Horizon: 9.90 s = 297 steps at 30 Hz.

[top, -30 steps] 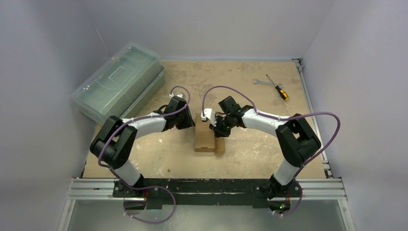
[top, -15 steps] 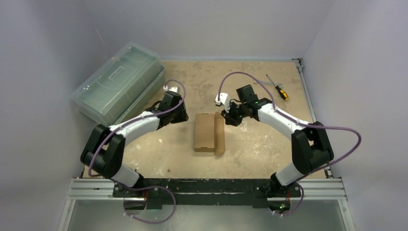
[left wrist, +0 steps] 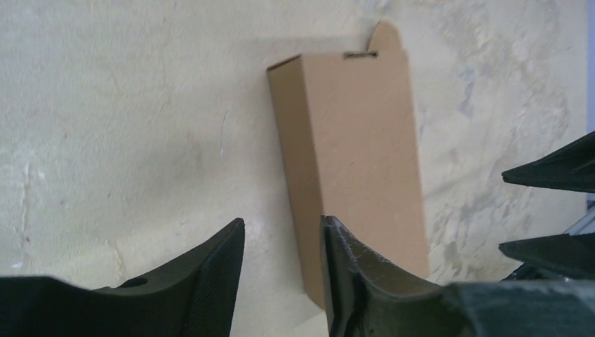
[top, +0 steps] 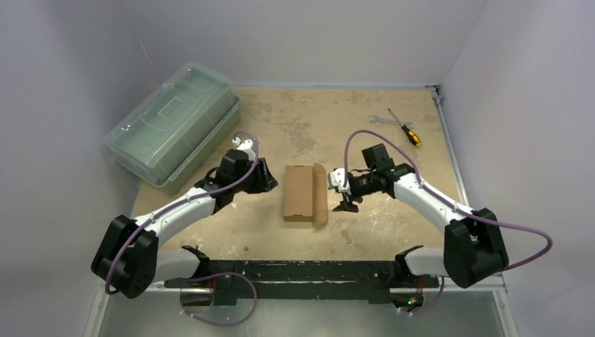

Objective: Fold the paper box
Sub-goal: Close the paper box at the center of the board.

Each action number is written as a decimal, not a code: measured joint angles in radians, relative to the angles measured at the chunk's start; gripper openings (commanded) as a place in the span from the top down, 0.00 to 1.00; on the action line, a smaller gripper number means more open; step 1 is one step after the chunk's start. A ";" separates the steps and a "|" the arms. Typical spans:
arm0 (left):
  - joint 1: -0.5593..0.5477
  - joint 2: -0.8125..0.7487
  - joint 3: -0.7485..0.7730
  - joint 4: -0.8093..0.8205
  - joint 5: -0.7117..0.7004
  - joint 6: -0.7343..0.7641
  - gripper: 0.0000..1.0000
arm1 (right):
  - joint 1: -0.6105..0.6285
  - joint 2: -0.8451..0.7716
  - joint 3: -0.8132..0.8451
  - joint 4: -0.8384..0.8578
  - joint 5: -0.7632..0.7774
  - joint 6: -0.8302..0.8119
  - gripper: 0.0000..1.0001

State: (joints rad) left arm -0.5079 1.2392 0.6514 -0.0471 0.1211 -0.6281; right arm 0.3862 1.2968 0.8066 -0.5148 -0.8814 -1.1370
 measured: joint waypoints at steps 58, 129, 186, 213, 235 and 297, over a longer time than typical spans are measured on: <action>-0.013 0.193 -0.053 0.134 -0.016 -0.063 0.64 | 0.163 0.206 0.094 0.099 0.408 0.145 1.00; -0.021 -0.141 -0.401 0.367 0.101 -0.226 0.63 | 0.366 -0.026 -0.178 0.150 0.265 -0.076 0.45; -0.156 0.048 -0.403 0.579 0.013 -0.295 0.77 | 0.328 0.058 -0.120 0.234 0.456 0.119 0.76; -0.156 -0.043 -0.365 0.502 -0.047 -0.267 0.58 | 0.329 0.080 -0.119 0.212 0.423 0.134 0.97; -0.156 0.072 -0.328 0.560 -0.043 -0.239 0.62 | 0.322 0.086 -0.115 0.233 0.442 0.203 1.00; -0.156 0.246 -0.085 0.367 -0.039 -0.108 0.37 | 0.293 0.090 -0.103 0.277 0.499 0.306 1.00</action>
State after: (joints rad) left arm -0.6636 1.4849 0.5663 0.3195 0.0826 -0.7357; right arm 0.6796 1.3872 0.7033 -0.2382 -0.3828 -0.8310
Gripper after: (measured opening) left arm 0.636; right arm 0.004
